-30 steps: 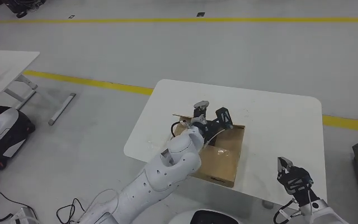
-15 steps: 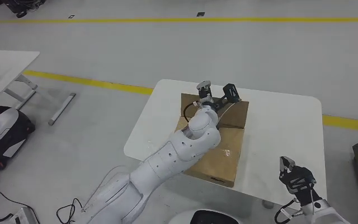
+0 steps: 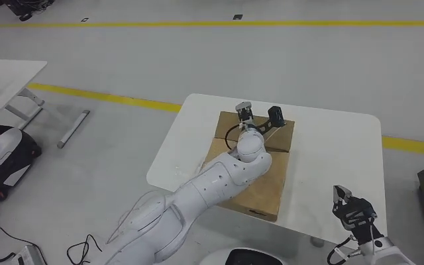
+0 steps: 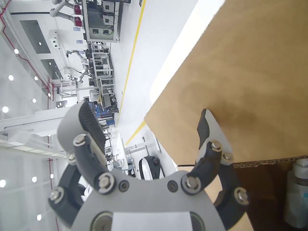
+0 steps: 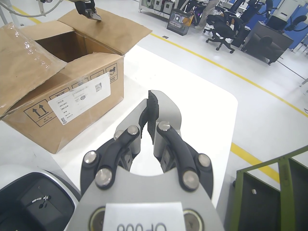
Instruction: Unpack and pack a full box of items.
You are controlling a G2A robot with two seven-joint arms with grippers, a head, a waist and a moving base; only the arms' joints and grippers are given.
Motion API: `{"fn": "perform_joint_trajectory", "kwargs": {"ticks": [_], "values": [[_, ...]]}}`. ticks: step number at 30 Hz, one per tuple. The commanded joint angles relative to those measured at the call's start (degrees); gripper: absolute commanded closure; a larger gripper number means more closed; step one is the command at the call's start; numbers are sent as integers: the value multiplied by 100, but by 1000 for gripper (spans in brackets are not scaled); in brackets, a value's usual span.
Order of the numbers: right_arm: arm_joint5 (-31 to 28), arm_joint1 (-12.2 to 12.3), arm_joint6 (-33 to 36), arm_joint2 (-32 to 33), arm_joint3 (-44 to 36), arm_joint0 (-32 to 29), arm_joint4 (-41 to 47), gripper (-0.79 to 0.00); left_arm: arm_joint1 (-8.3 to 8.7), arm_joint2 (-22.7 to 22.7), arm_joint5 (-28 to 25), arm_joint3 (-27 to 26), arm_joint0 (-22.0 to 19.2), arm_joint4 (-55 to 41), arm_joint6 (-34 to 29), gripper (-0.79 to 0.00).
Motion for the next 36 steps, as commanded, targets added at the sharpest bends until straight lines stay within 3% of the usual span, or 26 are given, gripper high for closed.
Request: {"fn": "perform_joint_trajectory", "kwargs": {"ticks": [1,5,9,17,22,27,36], "values": [[-11,0,-8,-3,-3,1,2,0,-27,-27,49,1,5,24,23,-785],[-33,2,-30,10,-16,-9,18,0,-7,-240,36,-301,127,11,123,-785],[-88,6,-42,41,-55,-15,67,0,161,-707,-302,-1228,558,66,206,-785],[-340,11,-140,1,-71,47,190,0,627,-2218,-1664,-4158,2342,-54,322,-785],[-668,14,-218,-76,-36,151,350,0,790,-3101,-2316,-5479,3335,-486,557,-785],[-1224,37,-256,-110,55,308,510,0,893,-3876,-2953,-6189,3995,-1191,849,-785],[-3142,155,72,-202,372,858,522,0,1034,-5212,-3776,-6521,4799,-2612,1411,-785]]}}
